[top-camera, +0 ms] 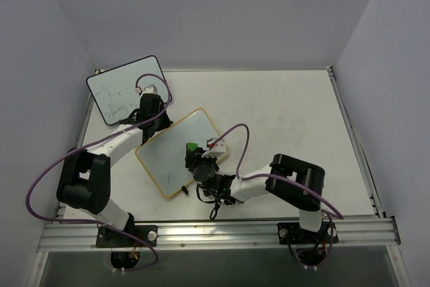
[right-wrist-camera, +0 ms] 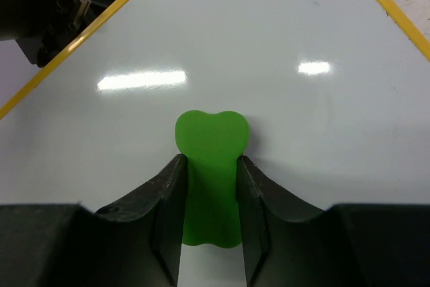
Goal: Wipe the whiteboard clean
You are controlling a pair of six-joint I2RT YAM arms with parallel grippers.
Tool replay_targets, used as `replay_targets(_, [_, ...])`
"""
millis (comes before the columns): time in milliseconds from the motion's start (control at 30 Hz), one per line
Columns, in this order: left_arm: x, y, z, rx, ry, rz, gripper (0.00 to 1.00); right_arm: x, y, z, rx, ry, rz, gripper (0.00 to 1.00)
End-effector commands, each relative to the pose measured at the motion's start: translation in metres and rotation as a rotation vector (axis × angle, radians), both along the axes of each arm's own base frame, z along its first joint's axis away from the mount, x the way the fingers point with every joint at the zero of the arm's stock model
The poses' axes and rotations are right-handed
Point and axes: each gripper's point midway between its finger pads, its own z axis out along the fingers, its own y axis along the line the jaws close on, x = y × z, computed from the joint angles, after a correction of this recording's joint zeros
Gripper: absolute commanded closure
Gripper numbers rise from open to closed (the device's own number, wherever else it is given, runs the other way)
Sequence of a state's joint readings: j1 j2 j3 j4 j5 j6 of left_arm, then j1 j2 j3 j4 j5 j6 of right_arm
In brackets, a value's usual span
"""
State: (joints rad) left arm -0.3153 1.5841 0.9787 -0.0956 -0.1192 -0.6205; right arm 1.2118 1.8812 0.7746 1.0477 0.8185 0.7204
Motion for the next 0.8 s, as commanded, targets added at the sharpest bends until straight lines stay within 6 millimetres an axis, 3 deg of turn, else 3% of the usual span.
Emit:
replay_targets(0, [-0.026, -0.012, -0.031, 0.034, 0.124, -0.073, 0.98, -0.004, -0.056, -0.094, -0.402, 0.126, -0.036, 1.00])
replay_targets(333, [-0.024, -0.012, -0.027, 0.033, 0.114, -0.073, 0.98, -0.048, 0.027, -0.098, -0.513, 0.027, 0.265, 1.00])
replay_targets(767, [-0.022, -0.015, -0.024, 0.026, 0.109, -0.078, 0.98, -0.091, 0.077, -0.105, -0.554, -0.025, 0.564, 1.00])
